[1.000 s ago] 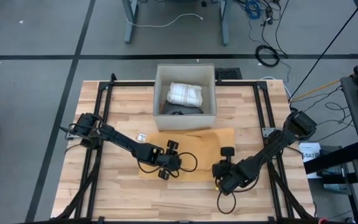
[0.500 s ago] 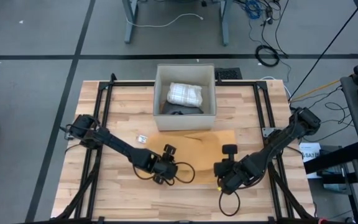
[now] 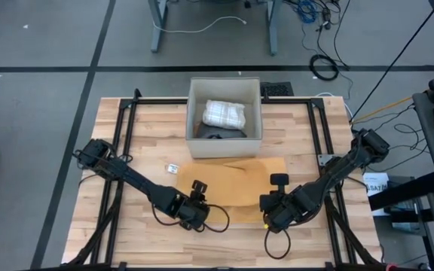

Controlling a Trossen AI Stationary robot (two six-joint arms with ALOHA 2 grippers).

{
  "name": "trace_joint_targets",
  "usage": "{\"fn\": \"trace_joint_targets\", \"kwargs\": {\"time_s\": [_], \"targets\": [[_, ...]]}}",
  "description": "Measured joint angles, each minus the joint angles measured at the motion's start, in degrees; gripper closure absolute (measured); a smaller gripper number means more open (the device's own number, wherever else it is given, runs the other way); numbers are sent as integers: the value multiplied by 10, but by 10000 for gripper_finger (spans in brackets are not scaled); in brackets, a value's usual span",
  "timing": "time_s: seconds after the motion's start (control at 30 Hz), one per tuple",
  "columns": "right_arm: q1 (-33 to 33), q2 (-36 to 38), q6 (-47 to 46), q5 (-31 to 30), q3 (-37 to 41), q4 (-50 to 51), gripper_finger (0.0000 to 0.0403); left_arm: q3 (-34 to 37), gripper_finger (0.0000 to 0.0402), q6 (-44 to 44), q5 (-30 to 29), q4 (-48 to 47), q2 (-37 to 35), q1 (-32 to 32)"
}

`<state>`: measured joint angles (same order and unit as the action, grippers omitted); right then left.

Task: Fold towel
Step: Fold the orange towel

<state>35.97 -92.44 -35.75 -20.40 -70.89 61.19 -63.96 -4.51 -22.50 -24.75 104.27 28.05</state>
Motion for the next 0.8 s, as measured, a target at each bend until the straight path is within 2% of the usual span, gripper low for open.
{"fn": "trace_joint_targets", "kwargs": {"time_s": [0.33,0.47,0.67,0.8], "targets": [[0,4,0,6,0,-11,403,0,261,14,13,32,39,-12],[1,4,-4,10,0,-14,403,0,261,30,-59,39,49,-15],[1,4,-6,11,0,-14,403,0,265,42,-73,38,49,-21],[1,4,-6,11,0,-14,403,0,298,42,-96,20,49,-22]]}}
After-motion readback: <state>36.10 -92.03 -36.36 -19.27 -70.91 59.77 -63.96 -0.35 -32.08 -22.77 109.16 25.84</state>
